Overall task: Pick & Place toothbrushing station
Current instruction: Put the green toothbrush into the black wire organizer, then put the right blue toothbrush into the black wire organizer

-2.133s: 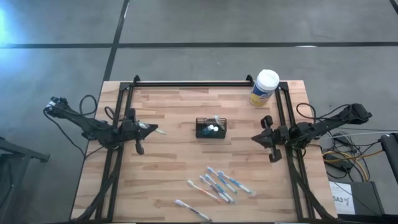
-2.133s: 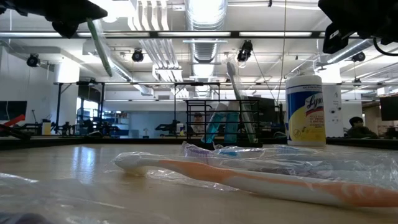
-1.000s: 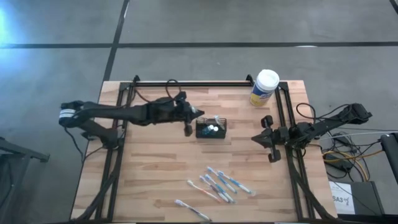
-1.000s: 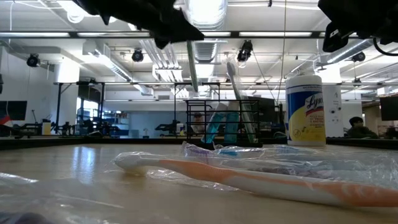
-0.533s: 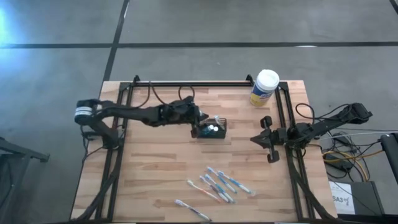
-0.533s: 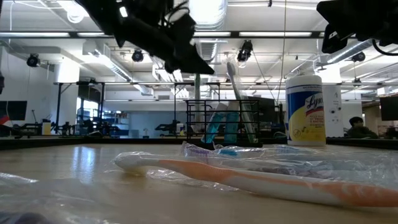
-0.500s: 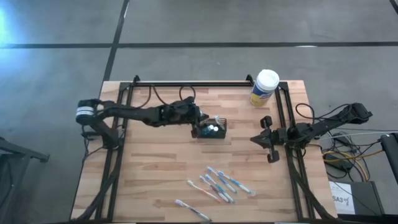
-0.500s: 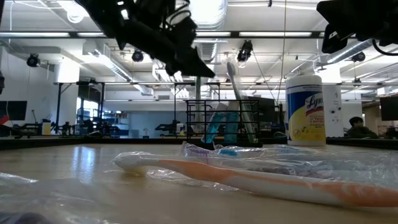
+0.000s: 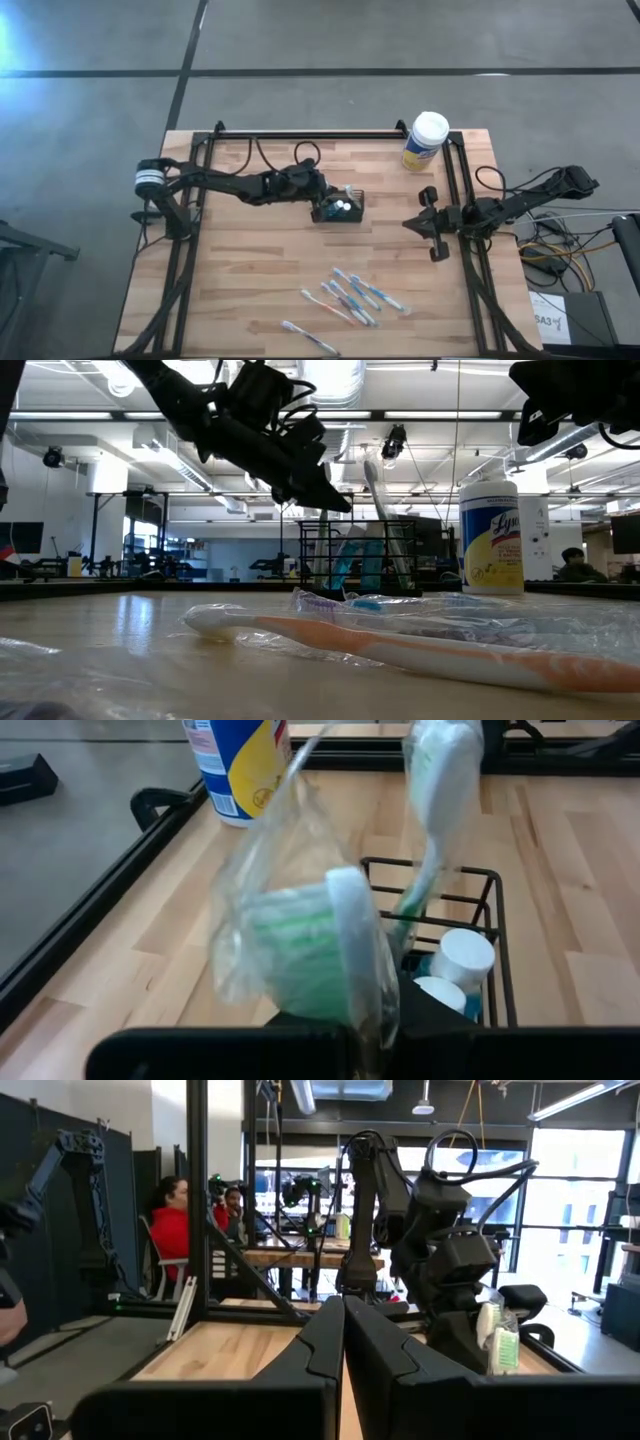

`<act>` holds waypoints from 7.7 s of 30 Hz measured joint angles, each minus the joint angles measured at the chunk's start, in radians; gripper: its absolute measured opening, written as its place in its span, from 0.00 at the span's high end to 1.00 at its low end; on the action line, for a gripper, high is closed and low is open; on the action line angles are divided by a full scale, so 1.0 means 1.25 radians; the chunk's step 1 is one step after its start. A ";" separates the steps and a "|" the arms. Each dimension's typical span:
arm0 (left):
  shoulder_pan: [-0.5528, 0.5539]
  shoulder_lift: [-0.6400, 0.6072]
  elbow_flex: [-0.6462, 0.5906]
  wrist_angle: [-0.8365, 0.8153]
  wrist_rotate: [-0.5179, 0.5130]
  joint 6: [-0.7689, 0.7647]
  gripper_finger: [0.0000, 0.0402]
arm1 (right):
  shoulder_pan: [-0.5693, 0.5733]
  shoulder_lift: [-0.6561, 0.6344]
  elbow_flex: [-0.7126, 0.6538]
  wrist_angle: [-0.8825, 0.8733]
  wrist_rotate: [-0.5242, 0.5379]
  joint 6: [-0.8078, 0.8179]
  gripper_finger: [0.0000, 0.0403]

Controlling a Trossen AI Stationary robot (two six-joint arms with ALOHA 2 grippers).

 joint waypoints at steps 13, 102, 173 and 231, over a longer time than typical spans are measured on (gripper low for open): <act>0.002 0.000 -0.021 -0.023 0.021 -0.049 0.80 | 0.000 0.000 0.000 0.000 0.000 0.002 0.98; -0.109 -1.316 -0.715 -0.248 0.192 -0.162 0.94 | 0.207 0.646 0.791 -1.300 0.029 0.823 0.92; -0.109 -1.315 -0.715 -0.263 0.186 -0.190 0.94 | 0.407 0.488 0.658 -0.971 0.464 0.635 0.95; -0.151 -0.302 -0.129 0.218 0.278 -0.028 0.42 | 0.038 0.582 0.357 -0.080 0.139 -0.022 0.96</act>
